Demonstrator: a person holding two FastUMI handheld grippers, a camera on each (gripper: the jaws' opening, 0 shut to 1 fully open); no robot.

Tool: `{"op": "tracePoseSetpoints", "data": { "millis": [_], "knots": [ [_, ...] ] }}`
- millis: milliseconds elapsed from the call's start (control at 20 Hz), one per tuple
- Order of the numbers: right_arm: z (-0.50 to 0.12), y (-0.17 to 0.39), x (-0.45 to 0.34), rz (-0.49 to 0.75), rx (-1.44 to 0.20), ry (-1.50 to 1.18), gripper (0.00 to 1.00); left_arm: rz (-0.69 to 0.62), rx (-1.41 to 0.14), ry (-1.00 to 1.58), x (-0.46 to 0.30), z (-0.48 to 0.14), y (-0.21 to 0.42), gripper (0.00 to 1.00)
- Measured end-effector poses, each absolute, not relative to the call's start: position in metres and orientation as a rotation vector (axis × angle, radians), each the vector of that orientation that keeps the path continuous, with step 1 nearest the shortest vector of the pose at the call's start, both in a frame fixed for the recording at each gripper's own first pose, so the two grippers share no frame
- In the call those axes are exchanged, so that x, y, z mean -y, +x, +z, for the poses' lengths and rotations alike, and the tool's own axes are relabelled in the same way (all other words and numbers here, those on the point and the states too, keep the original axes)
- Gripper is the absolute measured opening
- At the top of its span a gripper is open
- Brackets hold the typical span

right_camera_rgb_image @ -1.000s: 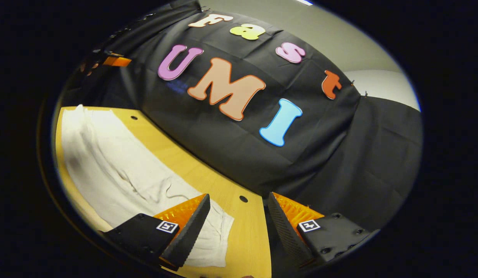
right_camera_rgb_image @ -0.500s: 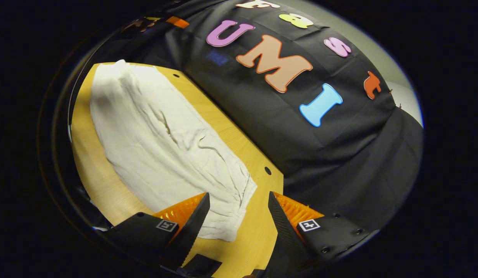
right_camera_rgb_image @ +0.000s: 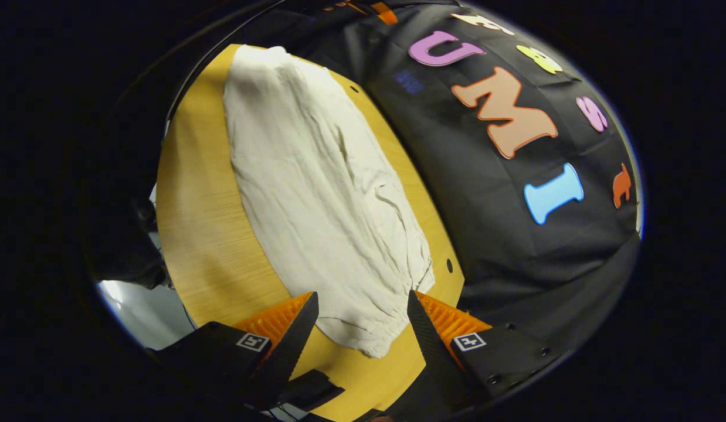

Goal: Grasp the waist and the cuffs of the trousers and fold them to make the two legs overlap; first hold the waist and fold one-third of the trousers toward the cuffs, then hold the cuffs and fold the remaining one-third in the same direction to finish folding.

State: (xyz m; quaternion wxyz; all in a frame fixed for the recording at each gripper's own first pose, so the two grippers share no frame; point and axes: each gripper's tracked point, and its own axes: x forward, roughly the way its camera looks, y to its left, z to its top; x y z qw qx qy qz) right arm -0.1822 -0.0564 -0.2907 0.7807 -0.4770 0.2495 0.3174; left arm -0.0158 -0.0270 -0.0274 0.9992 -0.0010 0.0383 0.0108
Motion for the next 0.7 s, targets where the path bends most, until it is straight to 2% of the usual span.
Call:
{"op": "tracePoseSetpoints", "data": {
  "millis": [300,400,700],
  "knots": [
    [-0.328,-0.2,0.052,0.821,-0.617,-1.099,1.0,0.033,-0.085,0.033,0.022,-0.032,-0.018,0.96],
    [-0.326,-0.192,0.046,0.828,-0.603,-1.119,0.95,0.036,-0.087,0.05,0.021,-0.033,-0.019,0.96],
    [-0.336,-0.166,0.037,0.825,-0.574,-1.148,0.92,0.042,-0.095,0.064,0.016,-0.036,-0.024,0.96]
  ]
}}
